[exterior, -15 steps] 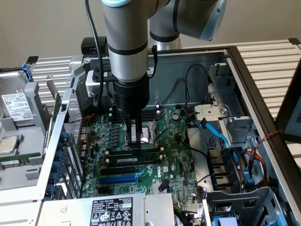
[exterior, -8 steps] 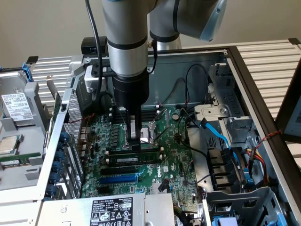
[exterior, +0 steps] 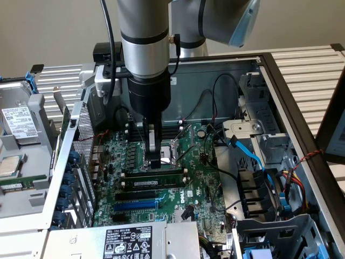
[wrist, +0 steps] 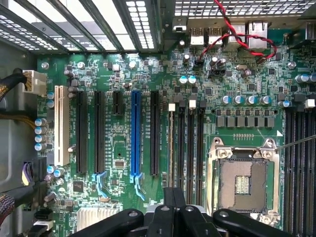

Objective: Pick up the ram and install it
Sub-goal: 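Press down the ram until it locks into place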

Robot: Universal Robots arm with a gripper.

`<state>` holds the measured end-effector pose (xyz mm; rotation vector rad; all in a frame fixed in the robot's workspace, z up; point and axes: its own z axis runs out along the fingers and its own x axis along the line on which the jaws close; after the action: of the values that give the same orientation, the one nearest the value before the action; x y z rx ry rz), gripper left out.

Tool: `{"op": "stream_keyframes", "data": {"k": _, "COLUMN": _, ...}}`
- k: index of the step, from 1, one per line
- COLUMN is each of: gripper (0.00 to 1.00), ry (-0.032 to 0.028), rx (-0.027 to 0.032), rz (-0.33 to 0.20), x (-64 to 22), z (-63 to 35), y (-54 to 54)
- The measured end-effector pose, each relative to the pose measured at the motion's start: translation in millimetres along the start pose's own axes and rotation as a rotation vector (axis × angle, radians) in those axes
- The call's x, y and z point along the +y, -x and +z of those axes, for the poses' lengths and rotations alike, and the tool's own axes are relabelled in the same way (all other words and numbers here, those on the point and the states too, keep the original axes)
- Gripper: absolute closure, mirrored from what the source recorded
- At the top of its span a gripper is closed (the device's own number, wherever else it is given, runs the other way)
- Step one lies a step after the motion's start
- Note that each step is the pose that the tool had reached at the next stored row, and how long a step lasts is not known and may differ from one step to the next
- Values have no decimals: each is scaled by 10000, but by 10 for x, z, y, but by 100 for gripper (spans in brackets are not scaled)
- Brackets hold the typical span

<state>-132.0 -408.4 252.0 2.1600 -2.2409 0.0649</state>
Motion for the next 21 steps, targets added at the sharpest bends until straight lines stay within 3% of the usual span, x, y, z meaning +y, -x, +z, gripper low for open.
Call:
{"op": "stream_keyframes", "data": {"k": 8, "gripper": 90, "ry": 7, "rx": 3, "rz": 81, "x": 0, "z": -4, "y": -2}}
{"op": "stream_keyframes", "data": {"k": 21, "gripper": 90, "ry": 101, "rx": 21, "rz": 2012, "x": 0, "z": -3, "y": -2}}
